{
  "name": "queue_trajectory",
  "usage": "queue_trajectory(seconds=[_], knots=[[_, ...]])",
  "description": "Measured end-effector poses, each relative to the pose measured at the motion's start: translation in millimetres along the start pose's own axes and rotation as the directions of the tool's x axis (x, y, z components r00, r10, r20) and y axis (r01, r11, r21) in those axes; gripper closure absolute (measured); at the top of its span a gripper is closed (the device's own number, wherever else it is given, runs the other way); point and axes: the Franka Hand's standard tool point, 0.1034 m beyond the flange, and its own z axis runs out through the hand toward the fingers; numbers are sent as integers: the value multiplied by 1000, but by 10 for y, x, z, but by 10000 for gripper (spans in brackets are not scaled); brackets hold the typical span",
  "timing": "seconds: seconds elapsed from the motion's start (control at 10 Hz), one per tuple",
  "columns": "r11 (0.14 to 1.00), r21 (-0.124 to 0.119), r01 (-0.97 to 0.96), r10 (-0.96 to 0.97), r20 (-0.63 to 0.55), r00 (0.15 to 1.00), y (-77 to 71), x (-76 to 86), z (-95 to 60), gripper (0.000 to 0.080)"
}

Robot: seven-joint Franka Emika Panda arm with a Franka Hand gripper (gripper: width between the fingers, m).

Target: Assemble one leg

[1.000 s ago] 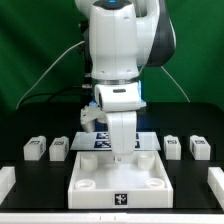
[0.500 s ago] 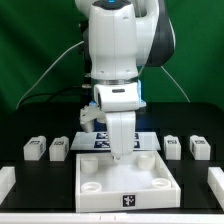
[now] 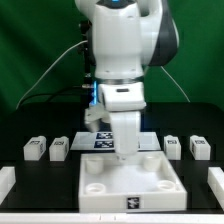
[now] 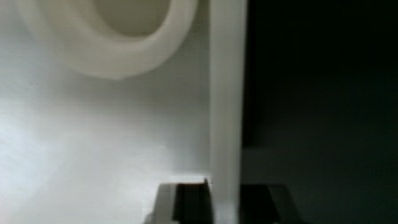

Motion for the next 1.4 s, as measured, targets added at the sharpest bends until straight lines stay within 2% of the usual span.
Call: queue_trajectory(seconds=[0.1,0.3,0.4,0.5,0.8,1.0,1.3,1.4], knots=[[1000,-10,0,0,-13,1000,108,185,9,741],[999,-12,-36,35,-32,999,353,466,-1,741],[999,-17,-39,38,-40,998,473,553,-14,741],[998,-7,-66,66,-43,997,520,591,4,741],[991,79,-111,113,-21,993,528,610,41,738],[990,82,-112,113,-13,993,523,601,43,738],[990,83,-114,115,-13,993,522,592,46,342],[990,83,-114,116,-13,993,522,590,46,342]])
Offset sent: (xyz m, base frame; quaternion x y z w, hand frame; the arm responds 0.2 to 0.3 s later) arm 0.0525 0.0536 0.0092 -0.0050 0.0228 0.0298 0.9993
